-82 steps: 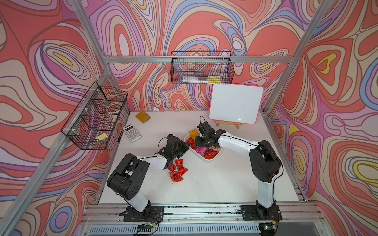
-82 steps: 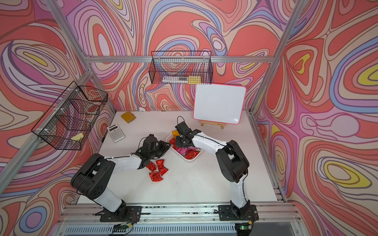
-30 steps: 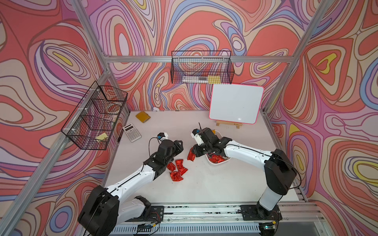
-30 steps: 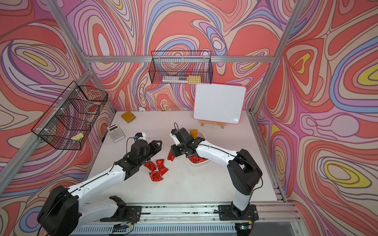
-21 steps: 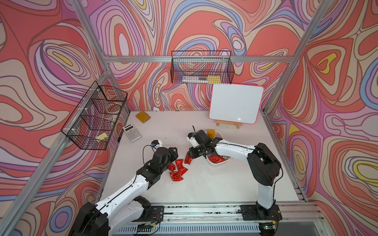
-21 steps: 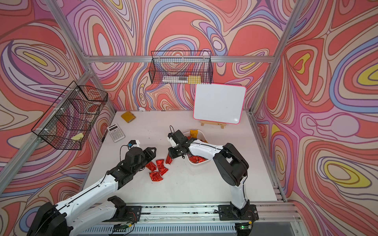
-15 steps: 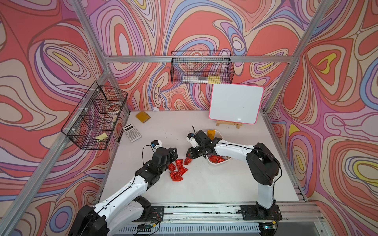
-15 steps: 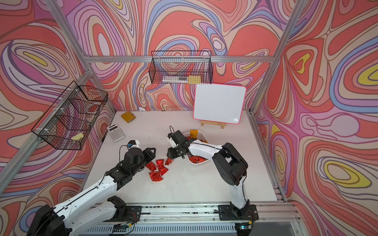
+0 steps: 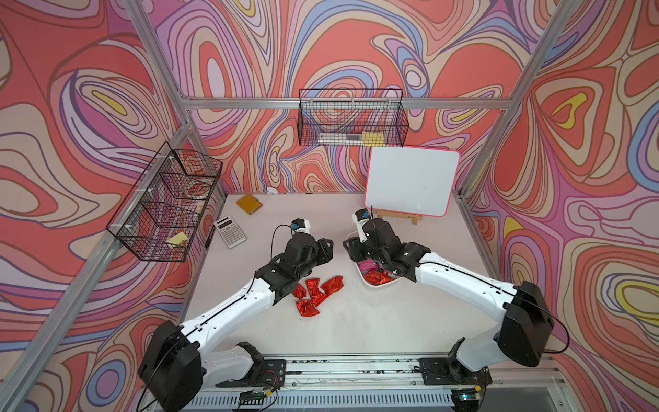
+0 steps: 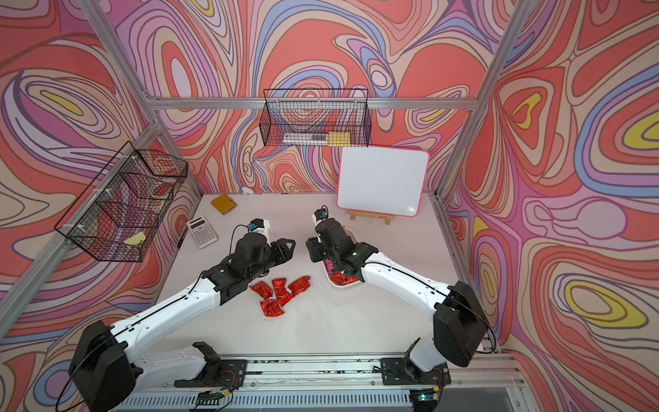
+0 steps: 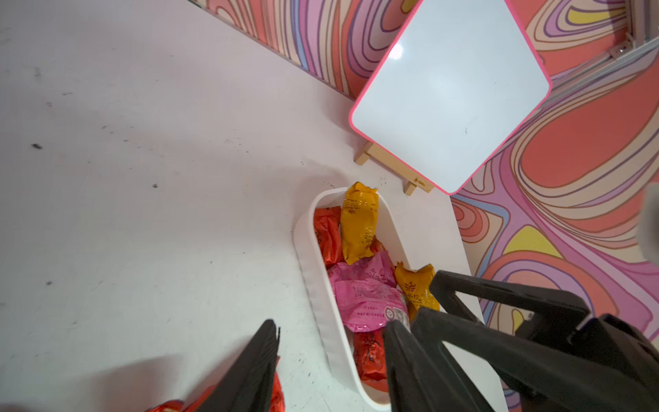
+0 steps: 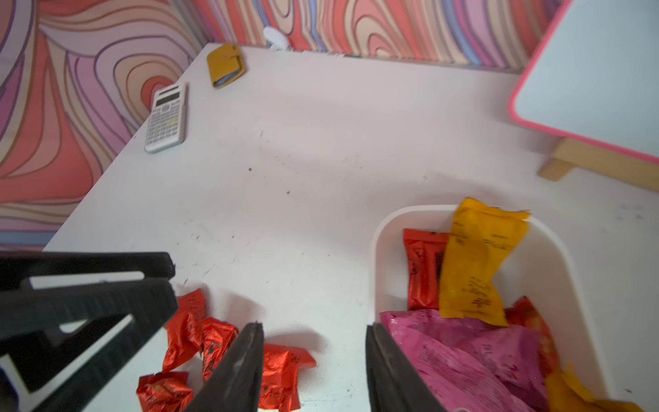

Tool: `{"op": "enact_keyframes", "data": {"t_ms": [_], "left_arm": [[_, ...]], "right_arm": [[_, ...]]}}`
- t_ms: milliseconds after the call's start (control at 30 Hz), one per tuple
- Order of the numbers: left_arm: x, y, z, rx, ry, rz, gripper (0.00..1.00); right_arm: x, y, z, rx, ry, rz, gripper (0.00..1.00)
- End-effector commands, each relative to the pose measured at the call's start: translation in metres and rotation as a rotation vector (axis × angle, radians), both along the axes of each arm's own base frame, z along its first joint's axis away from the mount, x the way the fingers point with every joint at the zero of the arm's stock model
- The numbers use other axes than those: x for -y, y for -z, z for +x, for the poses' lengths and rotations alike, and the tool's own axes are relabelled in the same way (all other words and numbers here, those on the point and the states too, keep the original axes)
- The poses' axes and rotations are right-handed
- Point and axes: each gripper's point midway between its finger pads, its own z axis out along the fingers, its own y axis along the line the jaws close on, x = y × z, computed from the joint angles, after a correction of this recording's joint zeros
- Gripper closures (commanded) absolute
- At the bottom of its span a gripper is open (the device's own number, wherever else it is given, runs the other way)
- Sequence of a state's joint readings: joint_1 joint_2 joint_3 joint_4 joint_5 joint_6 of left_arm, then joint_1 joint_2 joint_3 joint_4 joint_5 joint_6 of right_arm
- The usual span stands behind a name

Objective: Take the tea bags out of the storage box
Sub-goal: Place the tea bag at the center of the board, then pick up the tea bag from the storage box.

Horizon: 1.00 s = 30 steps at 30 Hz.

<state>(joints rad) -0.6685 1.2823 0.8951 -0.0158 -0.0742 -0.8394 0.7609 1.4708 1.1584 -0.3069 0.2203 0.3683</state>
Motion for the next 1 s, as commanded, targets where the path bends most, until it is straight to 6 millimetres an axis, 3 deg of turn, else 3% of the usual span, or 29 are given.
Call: {"op": "enact_keyframes", "data": {"t_ms": [0,167,333,633,967], "left_arm": [[0.033,0.004,0.008,0.004,0.080,0.064,0.50],[0.097,0.013,0.026,-0.005,0.195,0.102,0.49],[0.134,0.033,0.046,-0.039,0.244,0.186,0.46],[0.138,0.073,0.076,-0.102,0.189,0.372,0.41],[0.149,0.118,0.093,-0.163,0.201,0.479,0.38]], "right_arm": [[0.051,0.002,0.005,0.047,0.243,-0.096,0.51],[0.088,-0.008,-0.006,0.089,0.375,-0.109,0.51],[0.118,-0.017,-0.021,0.128,0.466,-0.100,0.51],[0.154,-0.022,-0.042,0.146,0.563,-0.122,0.51],[0.161,-0.019,-0.047,0.134,0.582,-0.112,0.51]]}}
